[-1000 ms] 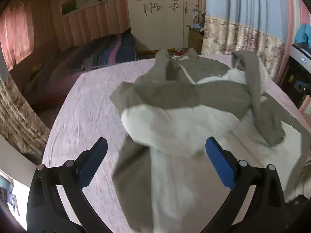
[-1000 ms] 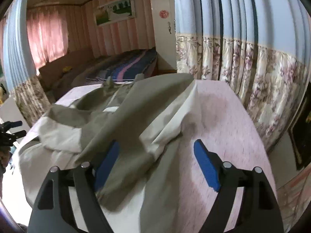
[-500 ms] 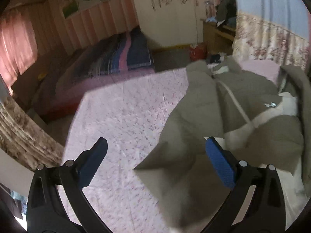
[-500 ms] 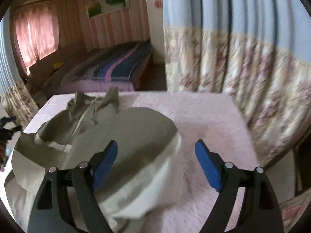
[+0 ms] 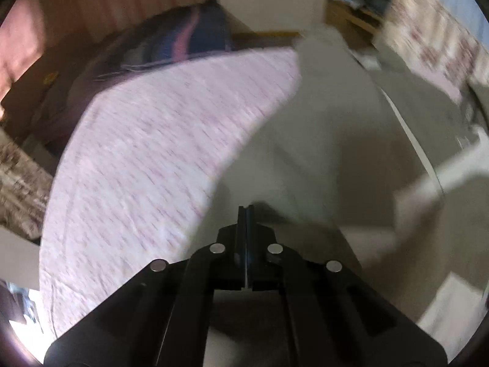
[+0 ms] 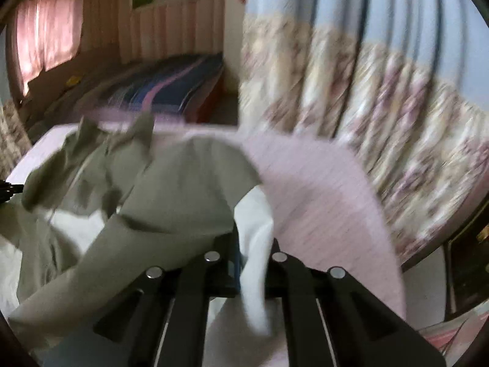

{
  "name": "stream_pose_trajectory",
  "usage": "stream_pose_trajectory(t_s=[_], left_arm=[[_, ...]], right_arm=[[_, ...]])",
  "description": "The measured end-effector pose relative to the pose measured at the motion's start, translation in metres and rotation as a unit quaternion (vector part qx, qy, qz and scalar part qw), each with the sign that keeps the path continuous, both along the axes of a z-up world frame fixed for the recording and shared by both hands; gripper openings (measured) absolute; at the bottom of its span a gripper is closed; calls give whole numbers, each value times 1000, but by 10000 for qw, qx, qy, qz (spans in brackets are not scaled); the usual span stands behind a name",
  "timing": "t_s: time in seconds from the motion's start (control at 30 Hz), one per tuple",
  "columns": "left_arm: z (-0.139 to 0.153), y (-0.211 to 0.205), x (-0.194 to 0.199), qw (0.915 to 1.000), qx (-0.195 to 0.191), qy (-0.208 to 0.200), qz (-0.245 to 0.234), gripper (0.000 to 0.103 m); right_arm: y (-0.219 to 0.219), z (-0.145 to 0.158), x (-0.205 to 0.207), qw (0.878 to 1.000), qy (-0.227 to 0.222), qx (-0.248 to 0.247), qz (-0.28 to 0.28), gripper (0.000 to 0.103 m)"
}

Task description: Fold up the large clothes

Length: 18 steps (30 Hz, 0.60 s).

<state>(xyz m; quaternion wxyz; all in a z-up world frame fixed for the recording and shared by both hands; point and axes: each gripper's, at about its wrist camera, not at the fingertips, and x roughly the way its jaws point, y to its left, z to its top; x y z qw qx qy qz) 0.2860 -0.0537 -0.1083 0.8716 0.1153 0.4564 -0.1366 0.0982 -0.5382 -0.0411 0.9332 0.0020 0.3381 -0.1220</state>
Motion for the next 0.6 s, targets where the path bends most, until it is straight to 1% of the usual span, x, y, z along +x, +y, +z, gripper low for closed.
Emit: stream_pose_trajectory(t_s=[0.03, 0.07, 0.1, 0.13, 0.17, 0.2, 0.23, 0.3, 0.33, 0.37, 0.4, 0.43, 0.47, 0.5, 0.53, 0.57, 0.6], left_arm=[[3, 1, 4, 10000, -7, -43, 66, 0], [7, -2, 9, 9999, 11, -93, 87, 0], [10, -6, 11, 9999, 4, -103, 43, 0], [14, -8, 10, 9999, -38, -159, 11, 0], [20, -13, 4, 9996, -41, -267, -48, 0], [25, -17, -2, 9993, -37, -340, -131, 0], [27, -15, -5, 9992, -53, -373, -155, 0], [32, -8, -16, 9990, -107, -439, -68, 1], [36, 1, -23, 9985, -288, -465, 64, 3], [38, 7, -26, 9979, -415, -472, 160, 9], [41, 15, -32, 9968, -580, -480, 280, 30], [44, 22, -40, 9951, -748, -502, 417, 51], [49, 29, -52, 9923, -941, -572, 573, 58], [52, 34, -63, 9903, -1065, -633, 635, 67], [54, 37, -76, 9892, -1127, -668, 656, 70], [56, 39, -88, 9892, -1127, -692, 634, 70], [58, 40, -95, 9900, -1091, -699, 565, 72]], right_arm=[[0, 11, -5, 9977, -161, -611, -259, 1], [0, 14, -8, 9964, -210, -762, -303, 1], [-7, 16, -10, 9973, -218, -647, -287, 1], [-15, 10, -8, 9989, -48, -394, -257, 2], [-13, 7, -12, 9989, 7, -415, -237, 2], [-10, 0, -14, 9982, 113, -568, -158, 7], [-9, -5, -17, 9975, 216, -655, -120, 14], [-9, -12, -15, 9950, 565, -809, -151, 56], [-8, -12, -18, 9945, 536, -871, -209, 65], [-8, -9, -24, 9943, 488, -900, -300, 74], [-8, -3, -30, 9938, 409, -937, -428, 74], [-5, 8, -34, 9937, 269, -945, -543, 74], [0, 23, -35, 9939, 131, -913, -611, 74], [5, 34, -33, 9939, 21, -902, -630, 79], [17, 52, -28, 9929, -191, -947, -692, 83], [31, 67, -21, 9914, -409, -999, -745, 89], [46, 79, -14, 9906, -612, -1000, -704, 92]])
